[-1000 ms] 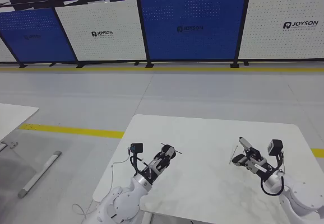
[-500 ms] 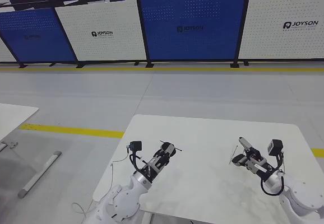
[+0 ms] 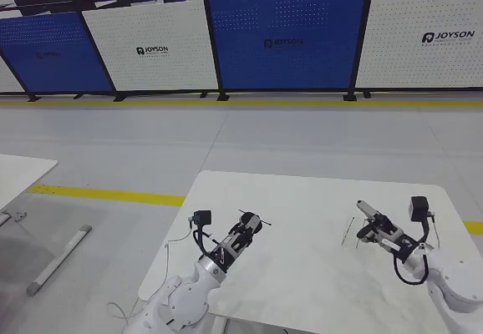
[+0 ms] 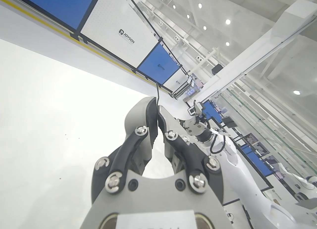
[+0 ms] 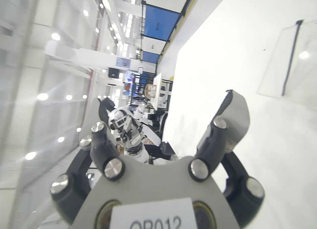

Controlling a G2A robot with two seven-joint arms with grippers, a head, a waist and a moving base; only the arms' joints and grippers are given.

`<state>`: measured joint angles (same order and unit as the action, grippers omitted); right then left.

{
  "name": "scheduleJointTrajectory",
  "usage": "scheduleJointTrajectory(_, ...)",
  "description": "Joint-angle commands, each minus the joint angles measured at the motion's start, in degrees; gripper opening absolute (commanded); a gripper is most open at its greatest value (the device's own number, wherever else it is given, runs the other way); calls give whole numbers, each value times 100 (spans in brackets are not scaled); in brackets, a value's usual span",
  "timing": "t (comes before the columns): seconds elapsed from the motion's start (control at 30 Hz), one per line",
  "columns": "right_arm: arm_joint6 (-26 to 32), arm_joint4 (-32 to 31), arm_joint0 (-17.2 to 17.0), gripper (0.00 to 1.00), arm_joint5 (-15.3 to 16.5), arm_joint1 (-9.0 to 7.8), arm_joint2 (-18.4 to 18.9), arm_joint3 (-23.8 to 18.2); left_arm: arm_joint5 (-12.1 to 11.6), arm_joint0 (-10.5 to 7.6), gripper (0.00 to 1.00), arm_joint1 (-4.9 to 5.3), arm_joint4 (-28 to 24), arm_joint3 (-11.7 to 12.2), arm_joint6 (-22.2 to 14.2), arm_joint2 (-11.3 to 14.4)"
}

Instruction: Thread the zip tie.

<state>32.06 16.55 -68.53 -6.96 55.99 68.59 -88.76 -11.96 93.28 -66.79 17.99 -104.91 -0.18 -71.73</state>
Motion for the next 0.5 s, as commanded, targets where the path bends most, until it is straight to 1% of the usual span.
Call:
scheduleJointTrajectory(0.0, 340, -632, 190, 100, -499, -53, 24, -73, 0, 0, 0, 0, 0, 0, 0, 0)
scheduleJointTrajectory(0.03, 449, -867, 278, 100, -696, -68, 9, -108, 0, 0, 0, 0, 0, 0, 0, 0)
scheduleJointTrajectory(0.07, 724, -1198, 393, 100, -896, -85, -82, -151, 0, 0, 0, 0, 0, 0, 0, 0)
scheduleJointTrajectory(0.13, 1046, -1721, 594, 100, -1192, -101, -251, -76, 0, 0, 0, 0, 0, 0, 0, 0)
scheduleJointTrajectory(0.17, 1287, -2063, 693, 100, -1252, -105, -419, 15, 0, 0, 0, 0, 0, 0, 0, 0)
scheduleJointTrajectory(0.2, 1514, -2658, 895, 100, -1252, -110, -623, 236, 0, 0, 0, 0, 0, 0, 0, 0)
scheduleJointTrajectory(0.23, 1475, -2826, 977, 100, -1252, -98, -677, 348, 0, 0, 0, 0, 0, 0, 0, 0)
scheduleJointTrajectory(0.47, 1475, -2826, 977, 100, -1252, -98, -677, 348, 0, 0, 0, 0, 0, 0, 0, 0)
